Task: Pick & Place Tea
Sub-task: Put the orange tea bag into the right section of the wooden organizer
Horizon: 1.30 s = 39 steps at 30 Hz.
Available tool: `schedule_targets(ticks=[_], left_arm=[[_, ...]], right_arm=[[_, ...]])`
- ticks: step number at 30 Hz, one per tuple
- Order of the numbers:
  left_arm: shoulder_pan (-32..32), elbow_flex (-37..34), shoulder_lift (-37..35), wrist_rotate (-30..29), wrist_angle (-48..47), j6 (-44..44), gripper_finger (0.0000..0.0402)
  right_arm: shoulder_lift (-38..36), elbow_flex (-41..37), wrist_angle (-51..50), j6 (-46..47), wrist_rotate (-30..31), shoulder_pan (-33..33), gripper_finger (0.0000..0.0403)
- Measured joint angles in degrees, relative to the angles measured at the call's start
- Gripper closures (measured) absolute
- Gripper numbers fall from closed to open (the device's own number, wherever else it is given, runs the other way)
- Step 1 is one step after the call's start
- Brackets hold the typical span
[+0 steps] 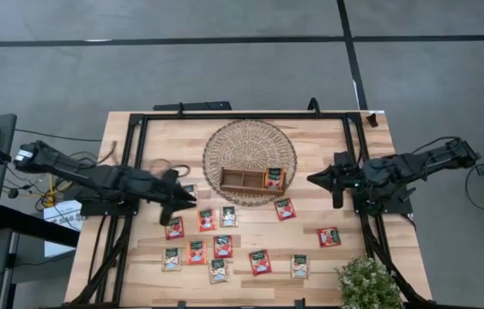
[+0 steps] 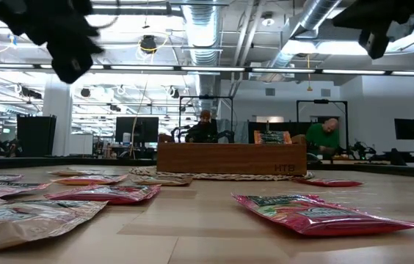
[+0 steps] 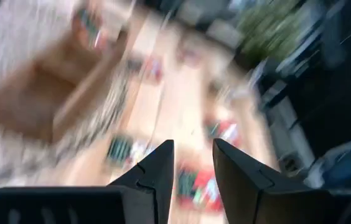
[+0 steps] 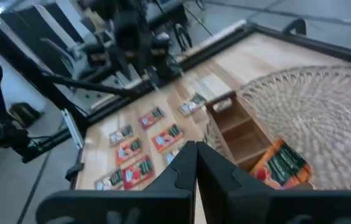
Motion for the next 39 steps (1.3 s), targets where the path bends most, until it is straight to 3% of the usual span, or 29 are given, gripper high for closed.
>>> schedule_targets(ticks=[7,16,29,39], left_arm=[[0.0,15.5,20.2,5.5,-21.1,-1.6,0.0298],[0.1,25.0,36.2,5.9,-25.1,4.1,0.0298],[0.2,26.6,42.0,5.9,-24.8,6.1,0.0298],[0.2,26.6,42.0,2.8,-24.3,4.4,0.0298]], right_arm=[[-5.3,-6.4,6.5,-1.4,-0.2,0.0,0.0402],[-7.3,-17.0,20.9,-1.6,-2.1,0.8,0.0402],[-5.3,-18.0,19.6,-11.8,-1.9,3.1,0.0403],[-5.4,-18.0,19.9,-12.0,-1.8,3.1,0.0403]])
